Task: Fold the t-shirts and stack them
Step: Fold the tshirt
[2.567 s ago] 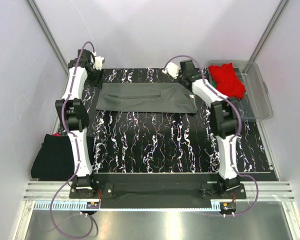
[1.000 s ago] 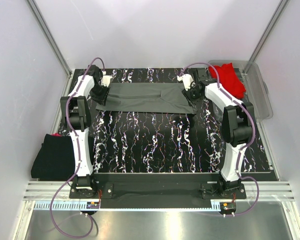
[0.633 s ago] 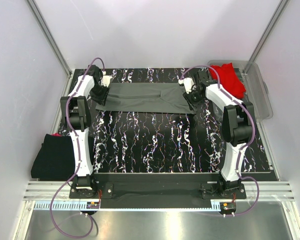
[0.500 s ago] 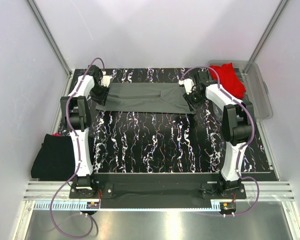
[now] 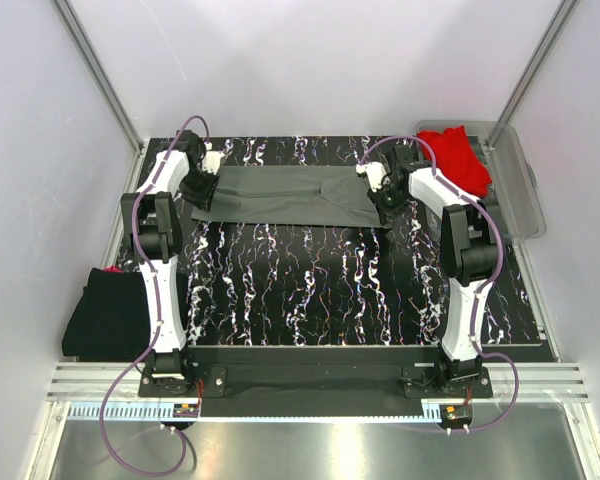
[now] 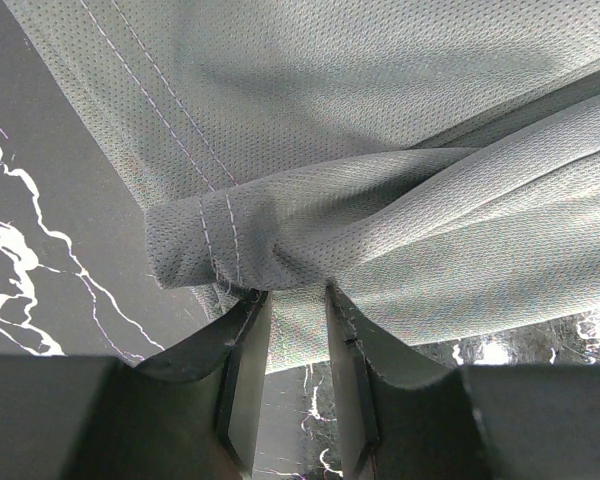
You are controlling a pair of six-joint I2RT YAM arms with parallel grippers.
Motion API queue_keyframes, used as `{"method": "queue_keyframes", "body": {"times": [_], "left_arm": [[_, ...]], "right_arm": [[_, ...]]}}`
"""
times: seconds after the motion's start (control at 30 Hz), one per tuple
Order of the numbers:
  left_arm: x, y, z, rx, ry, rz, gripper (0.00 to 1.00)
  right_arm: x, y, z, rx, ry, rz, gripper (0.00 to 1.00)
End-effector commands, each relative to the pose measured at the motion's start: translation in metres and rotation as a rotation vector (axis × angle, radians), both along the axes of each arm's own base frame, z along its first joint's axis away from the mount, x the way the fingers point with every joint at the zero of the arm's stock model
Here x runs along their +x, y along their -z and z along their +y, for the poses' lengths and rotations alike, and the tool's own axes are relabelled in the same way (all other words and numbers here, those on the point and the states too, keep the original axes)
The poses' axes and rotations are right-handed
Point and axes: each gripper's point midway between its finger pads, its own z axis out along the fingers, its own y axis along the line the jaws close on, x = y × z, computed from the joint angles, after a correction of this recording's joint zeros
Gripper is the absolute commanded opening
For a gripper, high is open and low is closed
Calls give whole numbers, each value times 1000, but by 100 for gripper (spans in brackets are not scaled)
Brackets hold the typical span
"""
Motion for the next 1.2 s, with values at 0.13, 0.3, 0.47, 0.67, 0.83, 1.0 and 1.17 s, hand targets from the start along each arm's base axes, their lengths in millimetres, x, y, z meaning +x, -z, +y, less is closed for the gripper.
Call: {"method": "queue_keyframes", "body": {"times": [0.13, 0.3, 0.47, 0.67, 0.83, 1.0, 1.17], "left_arm": [[3, 3, 5, 36, 7, -10, 34], [3, 4, 7, 47, 7, -8, 34], [4, 2, 7, 49, 3, -14, 34], [6, -4, 5, 40, 5, -26, 34], [4, -49, -12, -45, 37, -102, 35], [-10, -89, -24, -92, 68, -158, 39], [-11, -82, -13, -18, 47, -147, 39]], "right_arm": [[17, -25, -6, -16, -22, -78, 5], [22, -32, -21, -71, -52, -118, 5], [33, -32, -35, -101, -44, -133, 5], [45, -39, -37, -94, -40, -158, 16], [48, -75, -27, -42, -60, -221, 35], [49, -108, -12, 47, -62, -264, 38], [70, -95, 5, 121, -39, -237, 38]]}}
